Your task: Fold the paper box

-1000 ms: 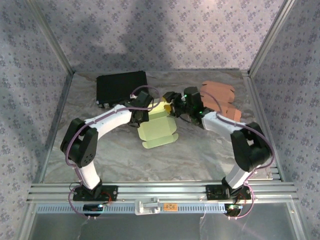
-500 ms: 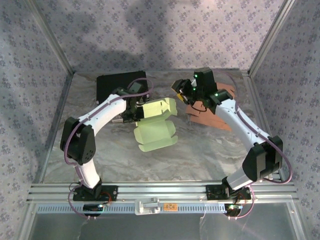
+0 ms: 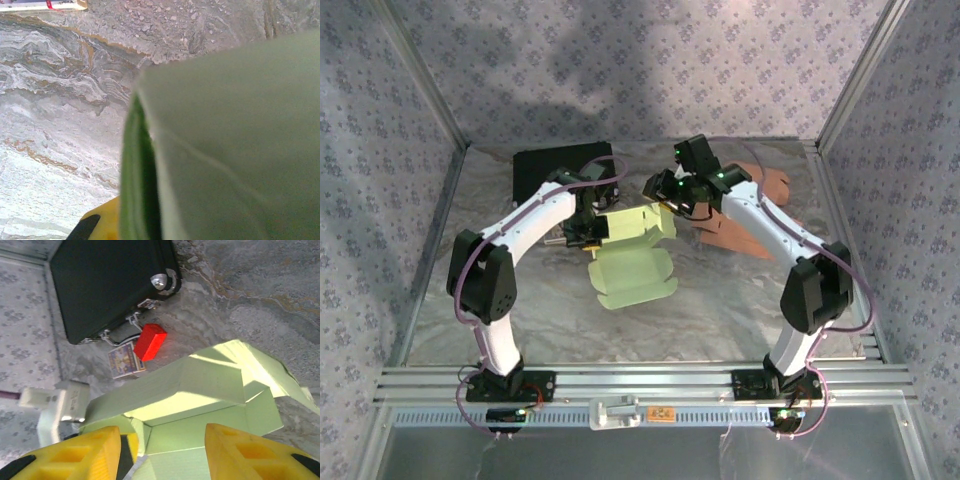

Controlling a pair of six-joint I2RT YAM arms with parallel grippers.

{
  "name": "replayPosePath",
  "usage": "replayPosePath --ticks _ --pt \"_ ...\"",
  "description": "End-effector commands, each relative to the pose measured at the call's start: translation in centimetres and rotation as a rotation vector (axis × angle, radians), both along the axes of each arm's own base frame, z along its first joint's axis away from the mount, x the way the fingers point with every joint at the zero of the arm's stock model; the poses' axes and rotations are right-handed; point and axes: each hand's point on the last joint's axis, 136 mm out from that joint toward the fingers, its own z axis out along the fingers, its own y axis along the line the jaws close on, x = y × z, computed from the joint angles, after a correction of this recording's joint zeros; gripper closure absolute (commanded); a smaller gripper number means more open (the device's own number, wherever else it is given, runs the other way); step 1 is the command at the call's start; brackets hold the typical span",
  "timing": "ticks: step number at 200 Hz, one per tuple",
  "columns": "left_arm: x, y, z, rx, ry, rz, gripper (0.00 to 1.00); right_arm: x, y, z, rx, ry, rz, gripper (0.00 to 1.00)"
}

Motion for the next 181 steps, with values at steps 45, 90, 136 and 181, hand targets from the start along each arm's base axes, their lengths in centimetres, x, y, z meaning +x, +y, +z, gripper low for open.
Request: replayPosePath --ticks 45,90,136,181 --pt "-0.2 -0.7 1.1 -0.037 0.017 -0.015 1.0 1.2 1.4 -2.2 -0.097 0.011 0.097 0.49" --pt "-0.2 -0.9 1.2 -0.045 0.016 -0.024 1.0 1.4 1.5 -2.4 -0.142 -0.017 0.138 0.48" --pt "0.1 -1.3 1.4 -0.061 0.008 -0.033 1.0 1.2 3.5 -2.6 -0.005 0.03 0.16 0.47" --pt "0.2 -1.5 1.5 -0.067 0.004 -0.04 1.0 1.3 3.6 -1.0 0.1 0.023 0.129 0.47"
